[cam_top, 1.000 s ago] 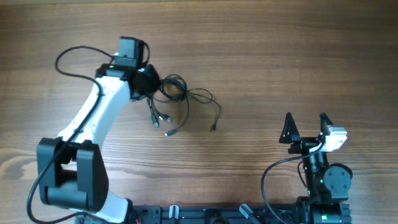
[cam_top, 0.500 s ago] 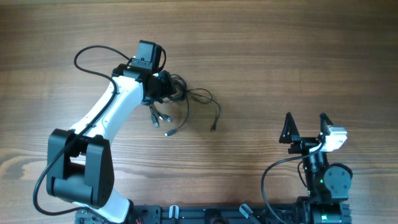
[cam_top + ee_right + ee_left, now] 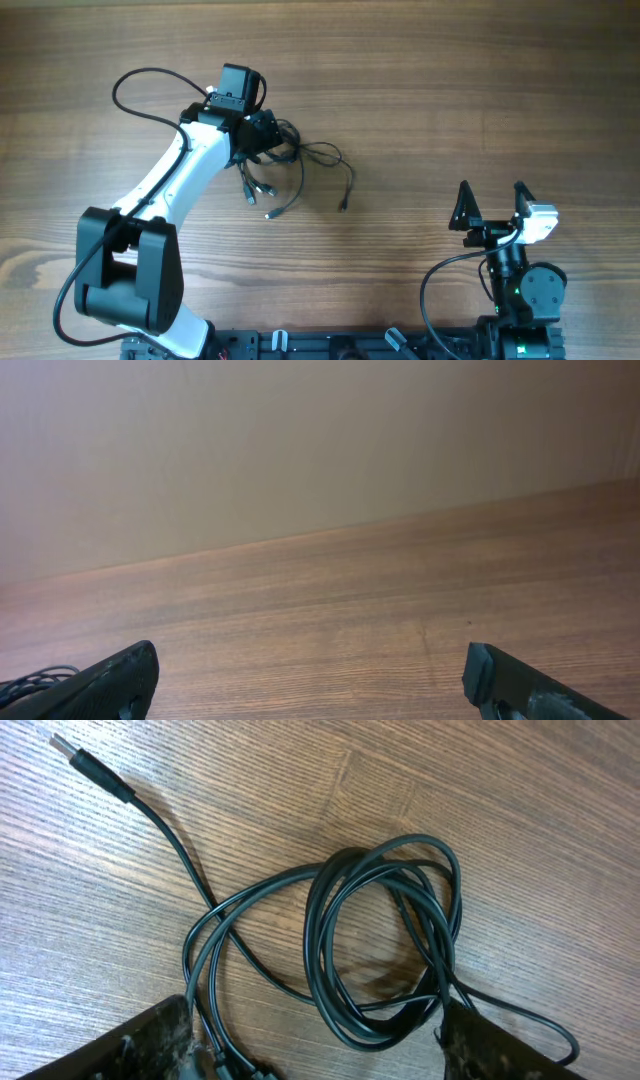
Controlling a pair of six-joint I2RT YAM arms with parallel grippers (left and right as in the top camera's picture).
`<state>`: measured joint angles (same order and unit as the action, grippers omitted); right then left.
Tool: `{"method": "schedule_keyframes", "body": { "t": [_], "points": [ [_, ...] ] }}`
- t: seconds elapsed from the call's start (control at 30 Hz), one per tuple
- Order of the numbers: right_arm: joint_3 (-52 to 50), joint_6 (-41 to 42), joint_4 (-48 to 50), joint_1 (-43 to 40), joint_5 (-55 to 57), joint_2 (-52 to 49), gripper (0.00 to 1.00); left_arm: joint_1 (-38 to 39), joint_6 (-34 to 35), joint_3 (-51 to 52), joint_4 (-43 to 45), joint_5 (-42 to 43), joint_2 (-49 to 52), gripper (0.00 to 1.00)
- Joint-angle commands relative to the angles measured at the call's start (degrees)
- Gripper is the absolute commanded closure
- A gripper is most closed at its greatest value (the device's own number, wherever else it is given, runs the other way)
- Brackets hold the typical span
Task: Untangle cables
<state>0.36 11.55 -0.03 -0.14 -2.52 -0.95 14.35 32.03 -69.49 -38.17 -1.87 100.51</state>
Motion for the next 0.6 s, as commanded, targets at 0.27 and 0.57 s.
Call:
{"method": "schedule_keyframes", "body": {
  "t": [0.27, 0.57],
  "points": [
    [-0.1, 0.5, 0.2, 0.3, -0.1, 0.2, 0.00, 0.1, -0.3, 0.2, 2.3, -2.8, 1.1, 0.00],
    [-0.1, 0.5, 0.2, 0.3, -0.1, 0.2, 0.00, 0.1, -0.1, 0.2, 2.4, -2.7, 4.3, 0.00]
  ]
}}
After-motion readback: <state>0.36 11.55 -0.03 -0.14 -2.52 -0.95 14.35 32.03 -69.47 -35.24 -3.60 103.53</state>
